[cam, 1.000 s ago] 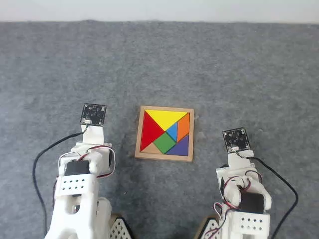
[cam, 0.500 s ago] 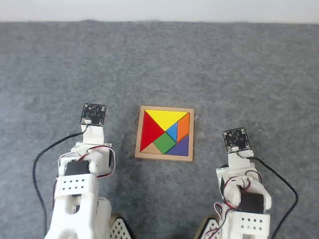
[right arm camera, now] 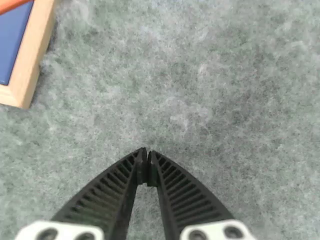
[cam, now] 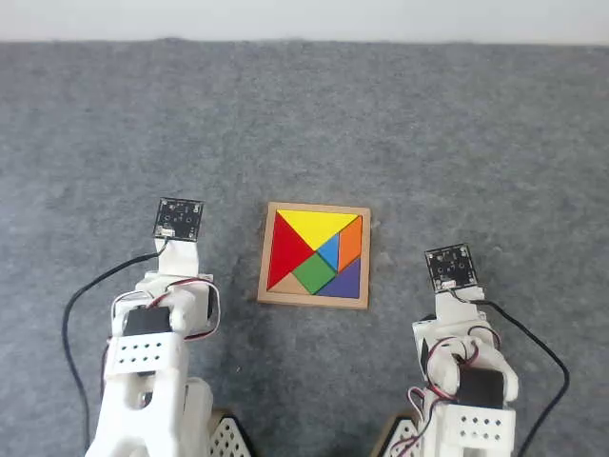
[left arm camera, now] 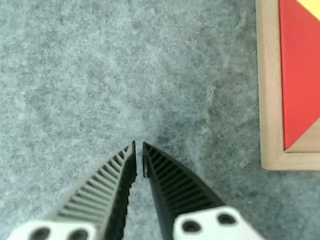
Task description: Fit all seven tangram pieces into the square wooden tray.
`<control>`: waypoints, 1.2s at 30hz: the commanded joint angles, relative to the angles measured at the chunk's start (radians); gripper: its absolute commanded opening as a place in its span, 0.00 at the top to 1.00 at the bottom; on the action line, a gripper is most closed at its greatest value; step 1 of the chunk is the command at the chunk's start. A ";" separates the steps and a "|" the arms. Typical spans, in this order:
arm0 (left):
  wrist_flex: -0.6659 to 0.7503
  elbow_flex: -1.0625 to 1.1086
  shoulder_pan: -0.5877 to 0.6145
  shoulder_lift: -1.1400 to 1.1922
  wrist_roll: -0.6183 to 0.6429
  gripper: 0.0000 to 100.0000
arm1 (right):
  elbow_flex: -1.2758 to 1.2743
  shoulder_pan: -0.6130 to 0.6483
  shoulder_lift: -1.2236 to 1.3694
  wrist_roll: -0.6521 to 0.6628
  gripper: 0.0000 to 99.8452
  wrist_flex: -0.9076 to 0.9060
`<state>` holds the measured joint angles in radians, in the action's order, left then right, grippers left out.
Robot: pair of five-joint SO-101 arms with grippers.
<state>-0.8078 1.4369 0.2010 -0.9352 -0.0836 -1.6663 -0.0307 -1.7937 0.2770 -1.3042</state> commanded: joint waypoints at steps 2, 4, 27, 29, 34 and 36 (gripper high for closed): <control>-0.002 -0.012 0.003 -0.026 0.003 0.98 | -0.017 -0.005 -0.019 0.012 0.98 -0.005; -0.002 -0.012 0.003 -0.026 0.003 0.98 | -0.017 -0.005 -0.019 0.012 0.98 -0.005; 0.002 -0.013 0.048 -0.026 0.003 0.98 | -0.017 -0.005 -0.019 0.012 0.98 -0.005; 0.002 -0.013 0.046 -0.026 0.003 0.98 | -0.017 -0.005 -0.019 0.012 0.98 -0.005; 0.002 -0.013 0.044 -0.026 0.003 0.98 | -0.017 -0.005 -0.019 0.012 0.98 -0.005; 0.000 -0.013 0.046 -0.026 0.003 0.98 | -0.017 -0.005 -0.019 0.012 0.98 -0.005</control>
<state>-0.8078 1.4369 0.2424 -0.9352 -0.0836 -1.6663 -0.0307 -1.7937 0.2770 -1.3042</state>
